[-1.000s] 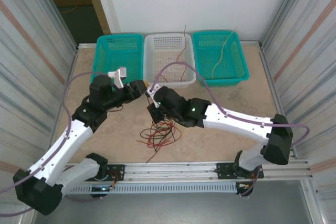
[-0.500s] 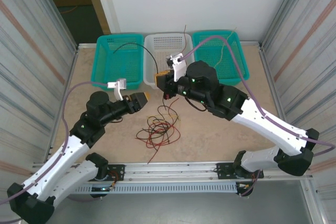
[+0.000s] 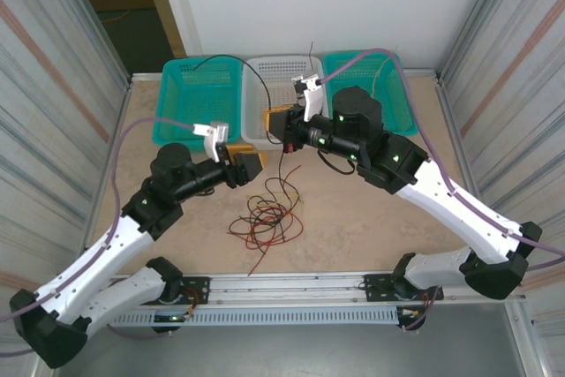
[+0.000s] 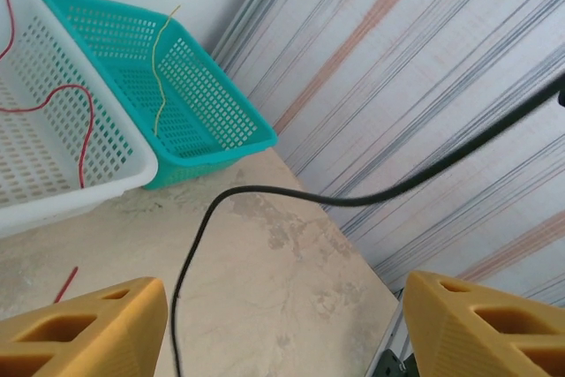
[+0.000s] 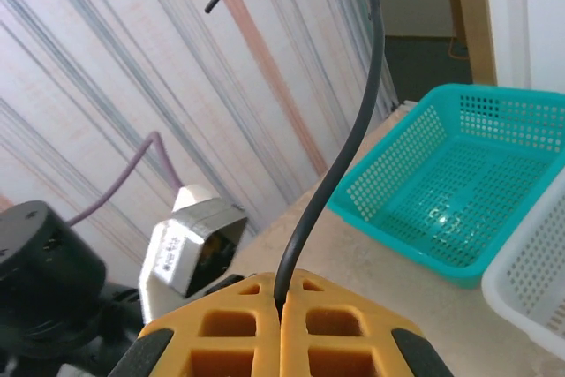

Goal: Untangle the cables

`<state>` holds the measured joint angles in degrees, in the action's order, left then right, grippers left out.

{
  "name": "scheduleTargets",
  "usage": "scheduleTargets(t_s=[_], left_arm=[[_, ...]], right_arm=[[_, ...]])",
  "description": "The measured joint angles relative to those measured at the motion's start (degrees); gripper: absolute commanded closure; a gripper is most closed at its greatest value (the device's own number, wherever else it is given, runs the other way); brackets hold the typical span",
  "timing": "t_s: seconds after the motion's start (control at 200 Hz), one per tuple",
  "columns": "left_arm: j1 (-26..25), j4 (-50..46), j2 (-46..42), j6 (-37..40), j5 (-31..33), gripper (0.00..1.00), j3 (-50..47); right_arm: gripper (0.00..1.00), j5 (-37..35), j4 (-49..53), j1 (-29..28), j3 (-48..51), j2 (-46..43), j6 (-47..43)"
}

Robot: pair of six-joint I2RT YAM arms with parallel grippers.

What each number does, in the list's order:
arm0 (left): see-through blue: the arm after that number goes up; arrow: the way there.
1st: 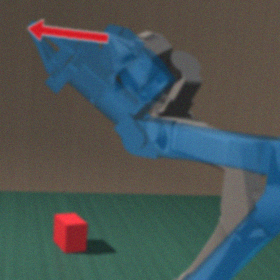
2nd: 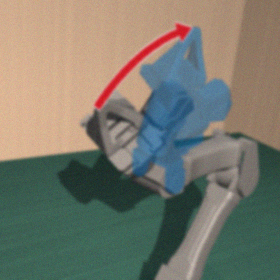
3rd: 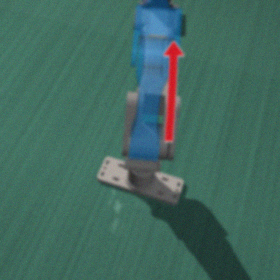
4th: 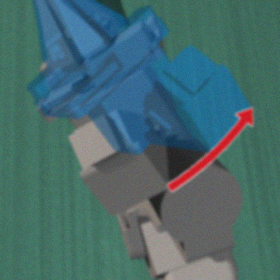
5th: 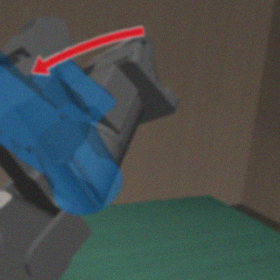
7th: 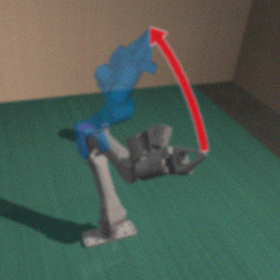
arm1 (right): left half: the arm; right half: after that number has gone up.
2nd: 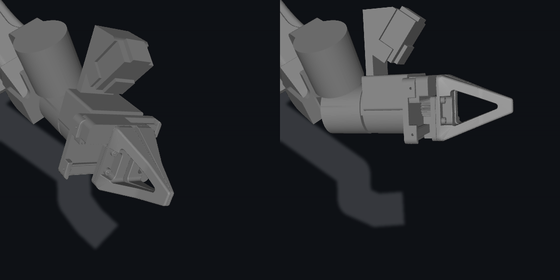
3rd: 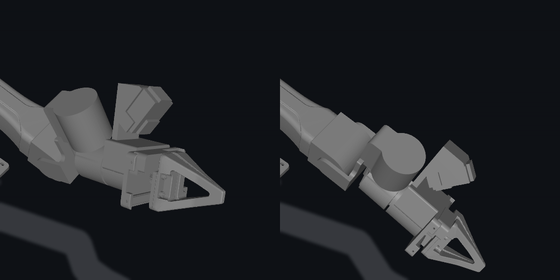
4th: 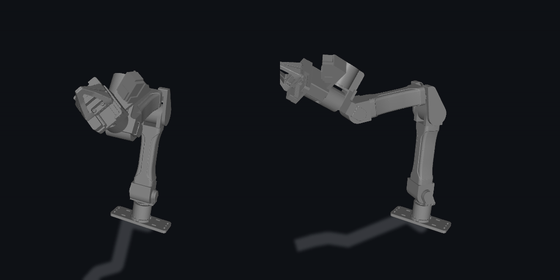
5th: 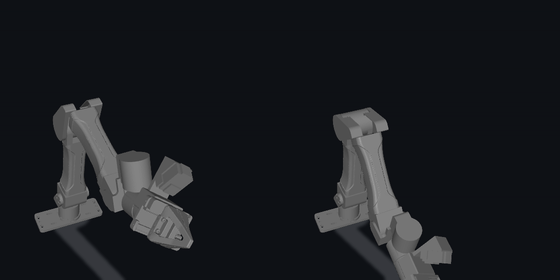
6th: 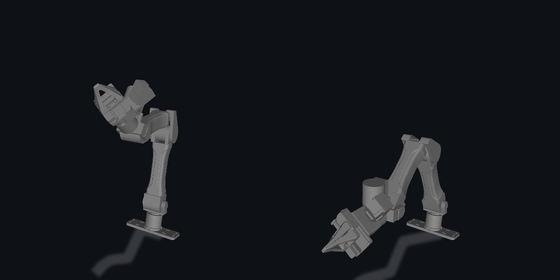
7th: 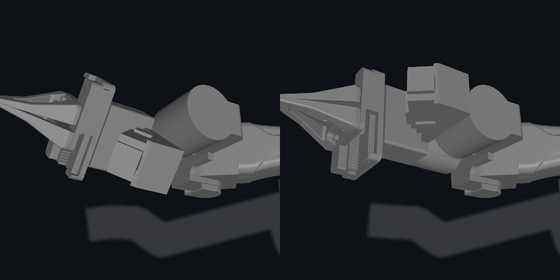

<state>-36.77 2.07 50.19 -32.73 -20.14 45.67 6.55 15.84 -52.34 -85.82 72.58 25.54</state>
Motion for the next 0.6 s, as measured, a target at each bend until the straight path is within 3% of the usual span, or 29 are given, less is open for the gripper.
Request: scheduleTargets(t_s=[0.225, 0.601], left_arm=[[-2.8, 3.7, 4.5, 1.7, -1.9, 0.32, 1.2], [-3.8, 5.3, 4.2, 6.7, -1.7, 0.40, 4.6]], right_arm=[[0.98, 2.8, -2.4, 2.0, 0.1, -1.8, 2.8], [0.97, 6.6, -5.3, 2.9, 1.5, -1.8, 7.1]])
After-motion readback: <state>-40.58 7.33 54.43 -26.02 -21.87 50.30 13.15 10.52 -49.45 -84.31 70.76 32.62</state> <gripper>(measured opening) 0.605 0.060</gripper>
